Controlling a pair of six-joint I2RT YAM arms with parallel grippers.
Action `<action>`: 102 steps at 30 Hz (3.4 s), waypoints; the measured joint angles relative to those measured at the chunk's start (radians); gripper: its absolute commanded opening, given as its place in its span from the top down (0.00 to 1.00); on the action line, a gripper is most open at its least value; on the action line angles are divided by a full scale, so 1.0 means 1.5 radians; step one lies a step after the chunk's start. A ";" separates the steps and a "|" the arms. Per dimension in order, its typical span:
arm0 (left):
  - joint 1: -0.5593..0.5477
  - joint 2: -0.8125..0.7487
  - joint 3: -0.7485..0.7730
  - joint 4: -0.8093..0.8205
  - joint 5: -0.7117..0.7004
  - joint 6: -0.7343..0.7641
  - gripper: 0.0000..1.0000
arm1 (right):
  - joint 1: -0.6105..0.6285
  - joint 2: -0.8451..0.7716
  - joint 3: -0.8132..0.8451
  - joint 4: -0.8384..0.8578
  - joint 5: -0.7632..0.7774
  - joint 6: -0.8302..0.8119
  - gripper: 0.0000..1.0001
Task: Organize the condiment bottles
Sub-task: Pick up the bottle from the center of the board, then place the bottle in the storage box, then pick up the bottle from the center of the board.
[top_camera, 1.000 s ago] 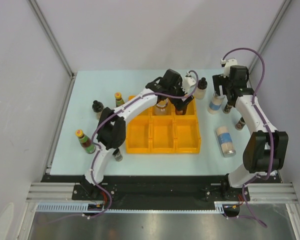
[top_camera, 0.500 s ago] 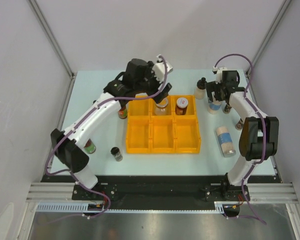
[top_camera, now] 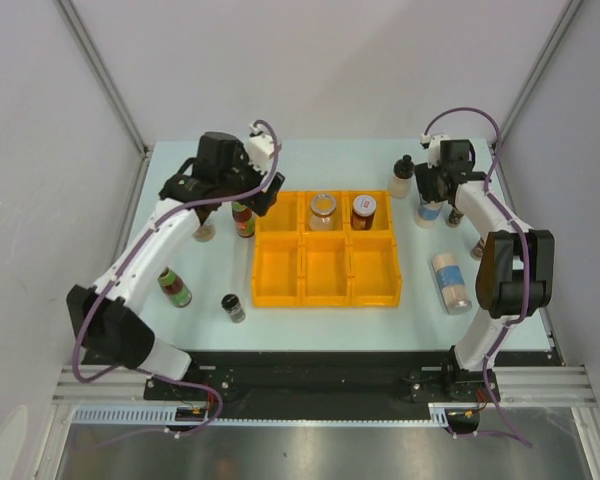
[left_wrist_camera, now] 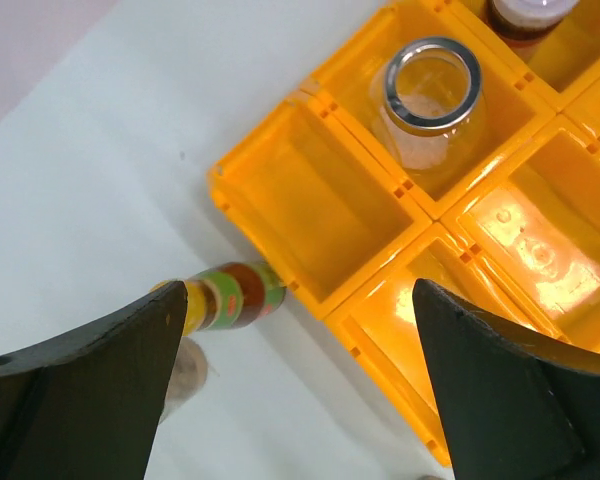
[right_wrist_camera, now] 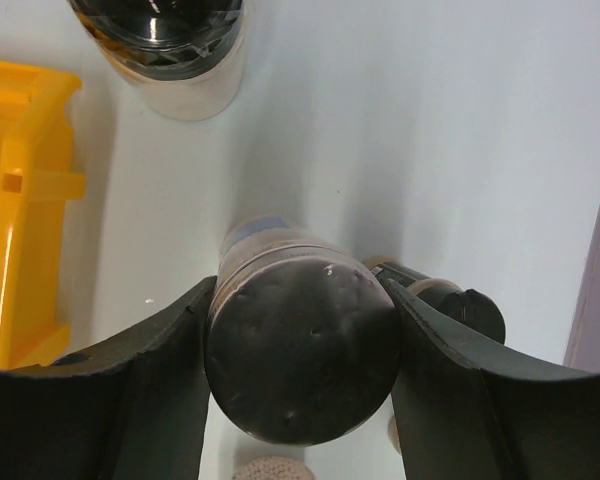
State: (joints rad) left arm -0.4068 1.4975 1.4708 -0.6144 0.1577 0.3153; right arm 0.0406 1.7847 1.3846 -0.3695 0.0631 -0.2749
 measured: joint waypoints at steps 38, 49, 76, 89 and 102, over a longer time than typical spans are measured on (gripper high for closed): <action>0.090 -0.245 -0.296 0.069 0.035 0.022 0.00 | 0.262 -0.377 -0.150 -0.195 -0.178 -0.152 1.00; 0.093 -0.245 -0.306 0.084 0.045 0.021 0.00 | 0.303 -0.341 -0.210 -0.122 -0.195 -0.146 0.99; 0.093 -0.238 -0.307 0.085 0.084 0.021 0.00 | 0.324 -0.282 -0.186 -0.075 -0.106 -0.152 0.00; 0.094 -0.238 -0.307 0.085 0.095 0.021 0.00 | 0.057 -0.561 -0.205 -0.214 -0.103 -0.238 0.00; 0.094 -0.238 -0.307 0.084 0.109 0.017 0.00 | -0.182 -0.521 -0.343 -0.461 -0.145 -0.425 0.01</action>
State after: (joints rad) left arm -0.2661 1.1404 1.0096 -0.4881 0.3210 0.3405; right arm -0.2329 1.0035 0.8696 -1.0611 -0.1547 -0.9131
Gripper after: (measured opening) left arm 0.996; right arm 0.991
